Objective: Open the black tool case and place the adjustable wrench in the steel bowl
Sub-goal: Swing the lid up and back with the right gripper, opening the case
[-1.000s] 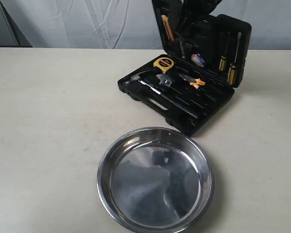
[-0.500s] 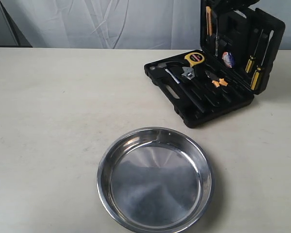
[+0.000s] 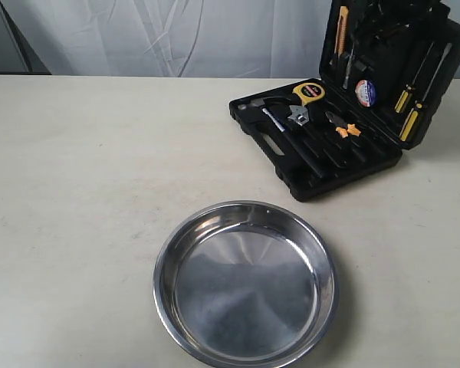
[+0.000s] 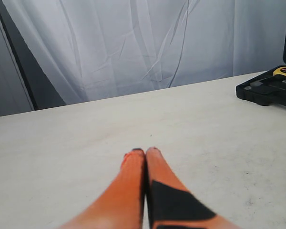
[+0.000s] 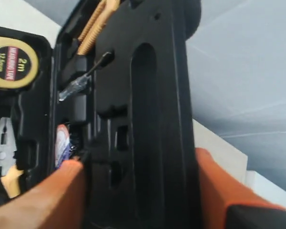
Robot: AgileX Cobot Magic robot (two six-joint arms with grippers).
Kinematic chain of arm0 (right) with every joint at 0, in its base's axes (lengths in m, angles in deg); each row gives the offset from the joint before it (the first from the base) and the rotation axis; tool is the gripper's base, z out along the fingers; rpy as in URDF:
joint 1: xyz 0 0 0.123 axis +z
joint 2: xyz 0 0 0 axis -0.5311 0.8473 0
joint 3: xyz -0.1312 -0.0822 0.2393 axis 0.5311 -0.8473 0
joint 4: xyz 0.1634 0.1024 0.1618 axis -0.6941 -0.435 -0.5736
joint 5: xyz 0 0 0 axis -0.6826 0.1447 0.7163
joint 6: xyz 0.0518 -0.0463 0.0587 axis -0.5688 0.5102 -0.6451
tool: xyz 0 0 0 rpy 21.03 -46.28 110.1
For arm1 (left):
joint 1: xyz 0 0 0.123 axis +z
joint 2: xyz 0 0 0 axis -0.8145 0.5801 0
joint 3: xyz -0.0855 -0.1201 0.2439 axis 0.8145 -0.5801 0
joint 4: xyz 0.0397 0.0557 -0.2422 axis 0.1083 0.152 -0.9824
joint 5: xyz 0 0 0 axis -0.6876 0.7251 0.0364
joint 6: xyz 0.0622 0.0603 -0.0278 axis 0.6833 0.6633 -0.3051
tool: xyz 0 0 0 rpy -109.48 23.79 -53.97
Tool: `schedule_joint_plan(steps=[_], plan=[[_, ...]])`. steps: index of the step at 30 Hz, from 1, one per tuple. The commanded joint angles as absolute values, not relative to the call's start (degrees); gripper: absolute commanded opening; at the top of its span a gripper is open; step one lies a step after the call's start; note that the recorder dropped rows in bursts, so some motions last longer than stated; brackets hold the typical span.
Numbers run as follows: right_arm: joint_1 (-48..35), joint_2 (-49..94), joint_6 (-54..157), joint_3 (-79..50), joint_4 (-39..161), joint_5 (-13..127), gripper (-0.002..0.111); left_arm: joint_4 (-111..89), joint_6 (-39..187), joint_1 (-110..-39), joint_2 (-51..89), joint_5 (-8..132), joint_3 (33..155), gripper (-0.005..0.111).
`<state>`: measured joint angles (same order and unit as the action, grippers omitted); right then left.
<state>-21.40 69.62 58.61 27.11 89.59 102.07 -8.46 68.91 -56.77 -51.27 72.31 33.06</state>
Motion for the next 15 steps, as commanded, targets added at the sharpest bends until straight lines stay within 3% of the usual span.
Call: schedule_joint_plan(steps=[1, 9, 15], plan=[[-21.8, 69.8, 49.4, 26.7, 98.5, 103.8, 0.052, -8.6, 68.8, -57.0, -51.1, 71.9, 33.2, 0.0], [-21.8, 69.1, 39.7, 26.7, 104.2, 104.8, 0.022, -8.6, 68.8, -57.0, -51.1, 71.9, 33.2, 0.0], [-21.8, 68.5, 34.0, 26.7, 110.8, 104.7, 0.018, -8.6, 68.8, -57.0, -51.1, 71.9, 33.2, 0.0]])
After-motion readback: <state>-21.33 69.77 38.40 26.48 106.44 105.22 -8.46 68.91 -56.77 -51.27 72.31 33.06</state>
